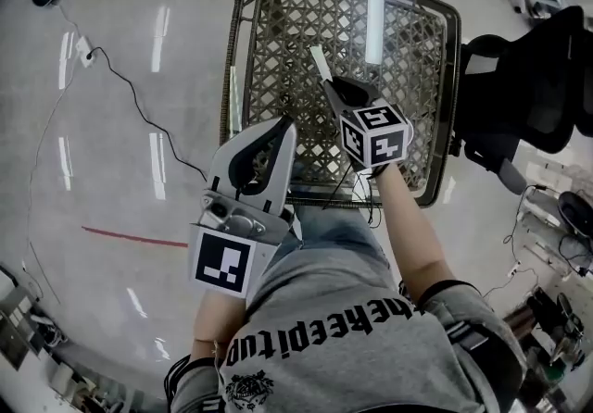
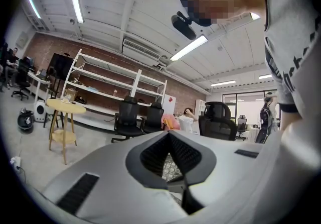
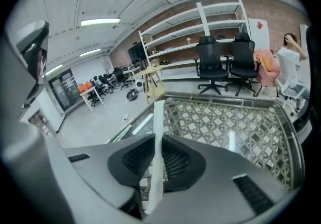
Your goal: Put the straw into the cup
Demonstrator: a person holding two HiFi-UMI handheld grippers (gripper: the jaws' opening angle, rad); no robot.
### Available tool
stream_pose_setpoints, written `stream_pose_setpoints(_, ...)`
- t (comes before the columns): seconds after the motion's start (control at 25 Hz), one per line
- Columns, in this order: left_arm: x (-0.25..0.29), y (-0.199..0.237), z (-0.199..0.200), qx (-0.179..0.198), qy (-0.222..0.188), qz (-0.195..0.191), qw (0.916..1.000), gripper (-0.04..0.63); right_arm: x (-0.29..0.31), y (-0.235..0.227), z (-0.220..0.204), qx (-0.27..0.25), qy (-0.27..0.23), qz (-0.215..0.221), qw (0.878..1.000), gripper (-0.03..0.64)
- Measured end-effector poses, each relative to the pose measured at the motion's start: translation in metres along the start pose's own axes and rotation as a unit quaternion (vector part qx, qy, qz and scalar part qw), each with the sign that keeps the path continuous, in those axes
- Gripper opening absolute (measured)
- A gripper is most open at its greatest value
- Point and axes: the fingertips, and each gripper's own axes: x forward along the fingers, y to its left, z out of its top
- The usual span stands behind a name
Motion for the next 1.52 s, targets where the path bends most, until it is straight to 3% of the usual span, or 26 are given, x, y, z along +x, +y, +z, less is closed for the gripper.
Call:
stream_pose_setpoints(0.36, -0.005, -0.027, 0.008, 0.01, 0.001, -0.058, 0.9983, 0.023, -0.059, 0.012, 0.028, 0.026, -0.092, -0.01, 0.995, 0.061)
stream_pose_setpoints(0.64, -0.003, -0.049, 0.015, 0.014, 0.006, -0.115, 0.9932, 0.023, -0.105, 0.007, 0.038, 0.051, -0.161, -0.038, 0.985, 0.061)
stream_pose_setpoints(1.16, 0.011, -0.127, 0.021, 0.021, 0.011, -0.222, 0.9747, 0.023, -0.207, -0.028, 0.022, 0.088, -0.264, -0.119, 0.953, 0.061)
stream_pose_setpoints(1.52, 0.013, -0.173, 0.006, 0.024, 0.017, -0.265, 0.9637, 0.023, -0.248, -0.047, -0.002, 0.106, -0.308, -0.148, 0.934, 0.06)
